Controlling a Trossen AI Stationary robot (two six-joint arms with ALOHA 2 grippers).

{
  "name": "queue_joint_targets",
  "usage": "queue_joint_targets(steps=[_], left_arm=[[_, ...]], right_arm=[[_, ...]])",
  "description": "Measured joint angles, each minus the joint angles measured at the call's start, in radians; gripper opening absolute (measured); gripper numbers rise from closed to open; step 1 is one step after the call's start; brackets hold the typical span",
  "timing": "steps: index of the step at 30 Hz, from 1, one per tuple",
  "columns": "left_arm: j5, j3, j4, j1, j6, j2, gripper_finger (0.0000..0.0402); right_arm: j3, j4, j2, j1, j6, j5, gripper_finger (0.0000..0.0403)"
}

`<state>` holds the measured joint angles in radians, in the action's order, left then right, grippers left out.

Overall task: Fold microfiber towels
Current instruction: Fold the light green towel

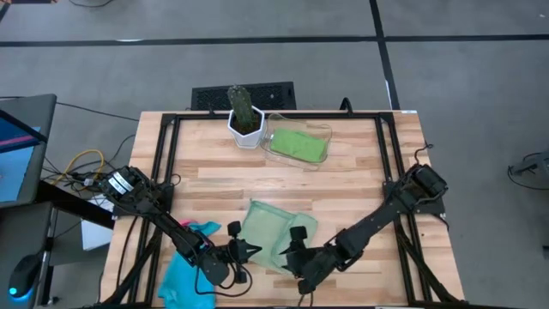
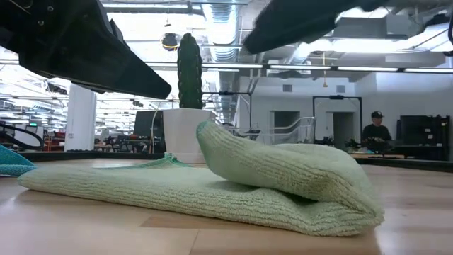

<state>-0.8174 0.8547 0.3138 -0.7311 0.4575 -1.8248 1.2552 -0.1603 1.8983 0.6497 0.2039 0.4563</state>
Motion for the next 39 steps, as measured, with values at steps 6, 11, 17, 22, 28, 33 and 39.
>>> queue_joint_targets(steps=[6, 11, 17, 22, 28, 33, 39], left_arm=[[0.005, 0.000, 0.170, 0.023, -0.100, 0.000, 0.0000], [0.057, 0.000, 0.207, 0.057, -0.158, -0.001, 0.0000], [0.062, 0.000, 0.022, 0.098, -0.015, -0.011, 0.0000], [0.066, 0.000, -0.055, 0.128, 0.057, -0.011, 0.0000], [0.101, -0.007, -0.076, 0.151, 0.061, -0.011, 0.0000], [0.100, -0.007, -0.078, 0.164, 0.062, -0.011, 0.0000], [0.100, -0.007, -0.078, 0.169, 0.068, -0.011, 0.0000]], right_arm=[[-0.051, -0.010, 0.002, 0.030, 0.090, 0.153, 0.0183], [-0.166, 0.299, 0.020, 0.028, 0.111, 0.204, 0.0157], [-0.187, 0.519, 0.125, 0.007, 0.111, 0.118, 0.0123], [-0.156, 0.516, 0.198, 0.004, 0.111, 0.094, 0.0102], [-0.147, 0.531, 0.211, 0.005, 0.118, 0.035, 0.0086], [-0.147, 0.520, 0.211, 0.004, 0.119, 0.030, 0.0082], [-0.147, 0.520, 0.211, 0.002, 0.138, 0.039, 0.0103]])
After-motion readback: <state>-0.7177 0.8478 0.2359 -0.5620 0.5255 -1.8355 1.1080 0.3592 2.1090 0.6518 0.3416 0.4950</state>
